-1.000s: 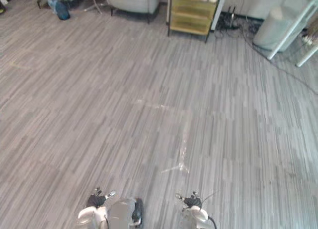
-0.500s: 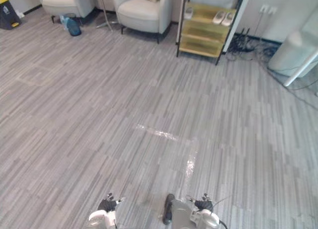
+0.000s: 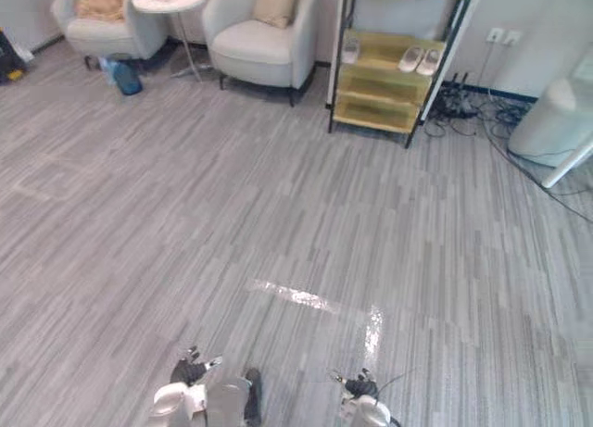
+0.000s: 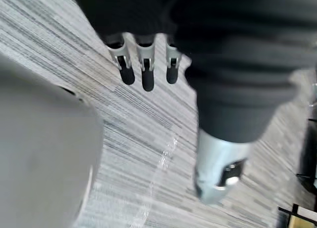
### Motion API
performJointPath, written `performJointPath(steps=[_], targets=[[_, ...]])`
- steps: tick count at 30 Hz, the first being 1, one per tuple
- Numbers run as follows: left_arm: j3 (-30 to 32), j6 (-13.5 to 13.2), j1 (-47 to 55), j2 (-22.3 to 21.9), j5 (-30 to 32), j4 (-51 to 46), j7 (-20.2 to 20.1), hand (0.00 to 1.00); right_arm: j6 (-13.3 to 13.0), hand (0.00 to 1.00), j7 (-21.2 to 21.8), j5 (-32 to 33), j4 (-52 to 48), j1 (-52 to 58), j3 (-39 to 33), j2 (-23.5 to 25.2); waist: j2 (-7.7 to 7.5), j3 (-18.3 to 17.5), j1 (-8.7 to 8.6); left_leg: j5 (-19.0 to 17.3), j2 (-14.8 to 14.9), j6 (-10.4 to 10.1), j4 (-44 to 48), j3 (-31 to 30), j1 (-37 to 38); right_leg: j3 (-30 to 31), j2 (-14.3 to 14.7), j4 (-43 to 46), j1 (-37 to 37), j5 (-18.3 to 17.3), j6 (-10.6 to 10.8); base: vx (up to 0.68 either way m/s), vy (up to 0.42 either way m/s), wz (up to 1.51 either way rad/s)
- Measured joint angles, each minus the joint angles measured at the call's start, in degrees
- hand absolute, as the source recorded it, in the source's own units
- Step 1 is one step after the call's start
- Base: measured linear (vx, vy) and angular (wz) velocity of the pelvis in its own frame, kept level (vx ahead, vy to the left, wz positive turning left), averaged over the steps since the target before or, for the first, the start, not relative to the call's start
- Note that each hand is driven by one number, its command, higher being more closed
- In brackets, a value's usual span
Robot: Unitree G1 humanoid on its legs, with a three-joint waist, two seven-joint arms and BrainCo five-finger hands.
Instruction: Pick up cushions and gather them together orderly.
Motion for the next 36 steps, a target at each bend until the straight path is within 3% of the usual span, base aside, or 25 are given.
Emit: performJointPath(steps=[2, 4, 5, 6, 7, 9, 12, 13, 15, 16, 18, 20, 22, 25, 26, 27, 28, 30, 36], targets=[[-0.02, 0.05, -0.02, 0.12, 0.03, 0.76, -0.03, 0.00, -0.07, 0.00, 0.34, -0.65, -0.05, -0.04, 0.13, 0.11, -0.05, -0.03, 0.77, -2.05, 0.00, 0.20, -0.79, 1.36, 3.01, 1.90, -0.49, 4.77, -1.14, 0.70, 0.76, 0.27, 0.159, -0.41], [-0.39, 0.41, 0.08, 0.24, 0.03, 1.33, -0.04, 0.00, -0.10, 0.00, 0.56, -0.74, -0.05, 0.14, 0.79, -0.04, 0.06, -0.15, 0.81, -4.20, -0.06, 0.22, -3.24, 2.08, 6.40, 2.63, -0.95, 19.34, -7.26, 1.33, 1.93, 0.20, 0.108, -0.42], [-1.27, 0.51, -0.06, 0.84, 0.02, 1.96, 0.00, 0.00, -0.07, 0.00, 0.78, -0.81, 0.04, 0.39, 0.79, 0.05, -0.02, -0.01, 0.71, -4.87, -0.37, 0.12, -4.86, 2.50, 8.62, 2.43, -2.05, 30.64, -13.06, 1.17, 3.92, 0.22, 0.080, -0.25], [-2.39, 0.68, 0.11, 1.70, -0.01, 2.48, 0.04, 0.00, -0.28, 0.00, 0.88, -1.12, -0.68, 0.67, 0.88, 0.06, -0.23, -0.11, 0.23, -4.79, -1.00, 0.07, -7.15, 3.06, 11.66, 0.34, -3.41, 36.53, -17.44, -0.90, 3.46, 0.27, 0.080, -0.18], [-2.44, 0.72, 0.18, 1.85, -0.03, 2.71, 0.07, 0.00, -0.34, 0.00, 0.86, -1.15, -0.78, 0.68, 0.85, 0.04, -0.43, -0.11, -0.10, -4.65, -1.06, 0.13, -7.77, 3.52, 12.68, -0.63, -3.86, 36.89, -18.22, -1.40, 3.18, 0.21, 0.012, -0.07], [-2.39, 0.87, 0.35, 2.13, -0.12, 3.49, 0.21, 0.00, -0.41, 0.00, 0.86, -1.22, -0.66, 0.78, 0.85, -0.06, -0.95, -0.35, -0.96, -4.67, -1.30, 0.07, -10.50, 4.19, 16.23, -6.04, -4.89, 33.78, -19.81, -2.55, 1.60, 0.19, -0.040, -0.05], [-2.42, 0.95, 0.14, 2.13, -0.40, 3.78, 0.17, 0.00, -0.77, 0.00, 0.88, -1.25, -0.25, 0.49, 0.77, -0.18, -1.09, -0.50, -1.54, -4.61, -1.32, -1.29, -13.41, 4.43, 18.45, -8.99, -2.37, 18.73, -22.20, -0.72, -0.04, 0.19, -0.094, 0.01], [-2.33, 0.97, 0.07, 2.76, -0.44, 4.25, 0.14, 0.00, -0.85, 0.00, 0.87, -1.17, 0.62, 0.32, 0.62, -0.19, -2.48, -0.86, -1.74, -4.98, -2.65, -2.16, -13.68, 3.65, 18.48, -7.46, -1.28, 10.73, -22.28, 6.75, -2.63, 0.29, -0.188, 0.20], [-2.00, 1.04, -0.43, 1.45, -0.40, 5.55, 0.13, 0.00, -0.86, 0.00, 0.97, -1.21, 1.53, -0.34, 0.39, -1.49, -0.31, -1.03, -2.38, -4.88, -1.38, -3.08, -13.90, 1.52, 19.15, -8.23, 0.05, 9.87, -20.96, 6.34, -3.09, 0.27, -0.166, 0.23], [-1.55, 1.03, -0.34, 0.26, 0.07, 5.70, 0.20, 0.00, -0.89, 0.00, 0.95, -1.22, 1.59, -0.50, -0.76, -2.27, 1.57, -0.93, -2.32, -5.27, 0.24, -3.68, -13.31, 0.71, 19.18, -9.25, 1.62, 8.03, -19.48, 5.90, -3.59, 0.26, -0.166, 0.13], [-1.30, 1.05, -0.26, -0.02, 0.18, 5.64, 0.17, 0.00, -0.93, 0.00, 0.94, -1.21, 1.56, -0.58, -1.45, -2.31, 2.01, -0.79, -2.31, -5.86, 1.52, -4.44, -9.92, -0.59, 18.10, -9.98, 2.79, 6.77, -18.09, 5.36, -4.16, 0.25, -0.191, 0.12], [-1.28, 1.10, -0.44, -0.05, 0.21, 3.98, 0.10, 0.00, -0.89, 0.00, 0.80, -1.10, 1.50, -0.37, -1.49, -2.24, 2.48, -0.24, -1.74, -6.54, 5.32, -3.94, 7.43, -2.72, 11.60, -10.67, 5.24, 4.54, -14.02, 4.54, -5.34, 0.18, -0.133, 0.02], [-1.28, 1.07, 0.11, -0.07, 0.30, 3.32, 0.04, 0.00, -0.91, 0.00, 0.55, -1.08, 1.49, -0.05, -1.44, -2.34, 2.55, 0.27, -1.11, -7.40, 7.16, -2.95, 15.15, -4.86, 9.08, -10.55, 6.37, 4.05, -11.32, 3.12, -5.99, 0.17, -0.027, -0.19], [-1.35, 1.05, 0.15, -0.07, 0.29, 2.68, -0.01, 0.00, -0.88, 0.00, 0.35, -0.83, 1.49, -0.11, -1.19, -2.27, 2.41, 0.40, -1.04, -8.64, 5.98, -3.49, 12.47, -5.10, 6.00, -8.90, 5.69, 4.18, -9.93, 1.97, -5.35, 0.19, 0.069, -0.26], [-1.47, 1.06, 0.08, -0.11, 0.27, 2.69, 0.00, 0.00, -0.88, 0.00, 0.32, -0.56, 1.43, -0.29, -1.17, -2.32, 2.29, 0.49, -1.06, -8.40, 4.30, -3.53, 7.25, -6.29, 5.10, -7.96, 4.81, 4.61, -10.02, 1.63, -4.41, 0.17, 0.172, -0.37], [-1.47, 1.06, 0.09, -0.25, 0.27, 2.75, 0.07, 0.00, -0.86, 0.00, 0.28, -0.57, 1.34, -0.39, -1.09, -2.50, 2.52, 0.42, -0.98, -5.91, 2.74, -3.94, -1.08, -8.51, 5.54, -6.79, 4.24, 5.63, -10.13, 0.88, -3.12, 0.18, 0.198, -0.42], [-1.40, 1.04, 0.12, -0.16, 0.26, 2.83, 0.02, 0.00, -0.83, 0.00, 0.26, -0.58, 1.52, -0.35, -1.05, -2.54, 2.56, 0.47, -0.86, -4.31, 1.89, -5.41, -1.69, -9.01, 6.03, -6.02, 3.88, 6.21, -10.13, 0.35, -2.26, 0.20, 0.195, -0.30], [-1.50, 1.06, 0.04, 0.79, 0.43, 3.11, 0.06, 0.00, -0.72, 0.00, 0.22, -0.64, 1.50, 0.28, -0.96, -2.12, 0.99, -0.24, -0.94, -3.74, -0.45, -4.32, -4.60, -7.18, 8.35, -4.78, 2.04, 4.32, -9.33, 0.73, -0.97, 0.21, 0.149, -0.10], [-2.00, 1.10, -0.07, 0.98, 1.40, 3.60, 0.04, 0.00, -0.37, 0.00, 0.28, -0.68, 1.43, 0.82, -1.07, -1.11, 0.41, -0.28, -0.67, -3.85, -2.63, -4.11, -6.06, -6.12, 11.95, -4.24, 0.21, 0.18, -4.95, 1.67, -0.10, 0.14, 0.085, -0.04]])
